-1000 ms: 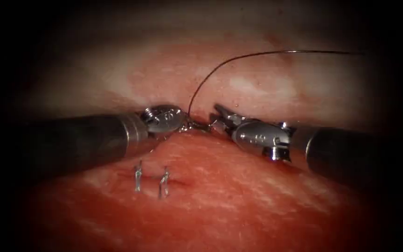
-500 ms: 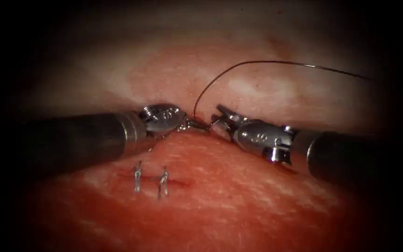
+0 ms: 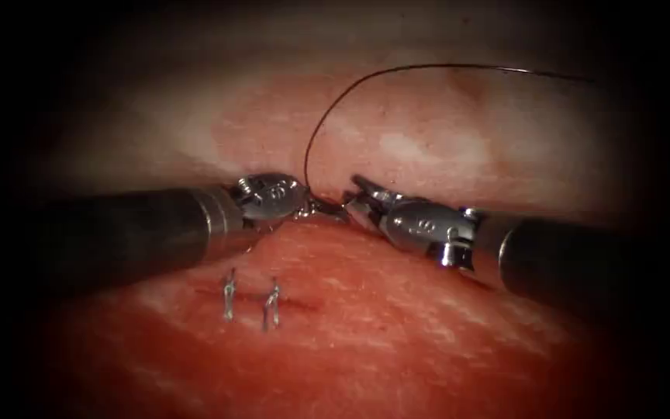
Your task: Wound Closure
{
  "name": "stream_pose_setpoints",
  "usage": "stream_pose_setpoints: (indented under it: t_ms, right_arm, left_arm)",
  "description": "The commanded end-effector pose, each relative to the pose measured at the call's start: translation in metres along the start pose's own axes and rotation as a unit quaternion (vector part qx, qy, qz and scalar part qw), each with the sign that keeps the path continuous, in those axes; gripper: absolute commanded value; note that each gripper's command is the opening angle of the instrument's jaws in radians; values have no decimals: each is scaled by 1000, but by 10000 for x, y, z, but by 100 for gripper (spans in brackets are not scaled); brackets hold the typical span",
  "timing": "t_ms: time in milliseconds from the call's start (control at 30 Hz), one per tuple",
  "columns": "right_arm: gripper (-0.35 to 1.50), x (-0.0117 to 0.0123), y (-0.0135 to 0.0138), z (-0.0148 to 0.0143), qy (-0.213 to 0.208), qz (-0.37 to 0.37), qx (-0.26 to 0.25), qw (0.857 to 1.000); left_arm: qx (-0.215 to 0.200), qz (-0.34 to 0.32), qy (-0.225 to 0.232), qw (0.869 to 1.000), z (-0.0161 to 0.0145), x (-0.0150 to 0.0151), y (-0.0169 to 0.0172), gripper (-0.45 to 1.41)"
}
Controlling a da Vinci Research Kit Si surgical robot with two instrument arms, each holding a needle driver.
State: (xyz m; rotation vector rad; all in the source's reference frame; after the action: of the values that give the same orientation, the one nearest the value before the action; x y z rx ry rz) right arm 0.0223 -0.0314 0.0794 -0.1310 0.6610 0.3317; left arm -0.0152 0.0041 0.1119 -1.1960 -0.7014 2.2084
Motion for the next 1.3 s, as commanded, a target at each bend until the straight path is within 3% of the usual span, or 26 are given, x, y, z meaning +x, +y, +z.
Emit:
stream_pose_setpoints:
  t_ms: [33,700,1033,1133,1300]
  right_arm:
    - [-35,3,-3,10,1,-1,2,1000]
    - [-35,0,-12,4,-32,3,37,999]
    - [-35,10,-2,-1,-5,15,23,1000]
    - [-35,-1,-16,2,-52,25,66,996]
    - [-35,-7,-21,8,-60,36,81,994]
  left_arm:
    - [-1,0,0,1000,9,-2,-1,-37]
    - [-1,0,-3,1000,9,-2,-1,-38]
    - [-1,0,-3,1000,9,-2,-1,-38]
    - [-1,0,-4,1000,9,-2,-1,-38]
    - [-1,0,-6,1000,8,-3,-1,-38]
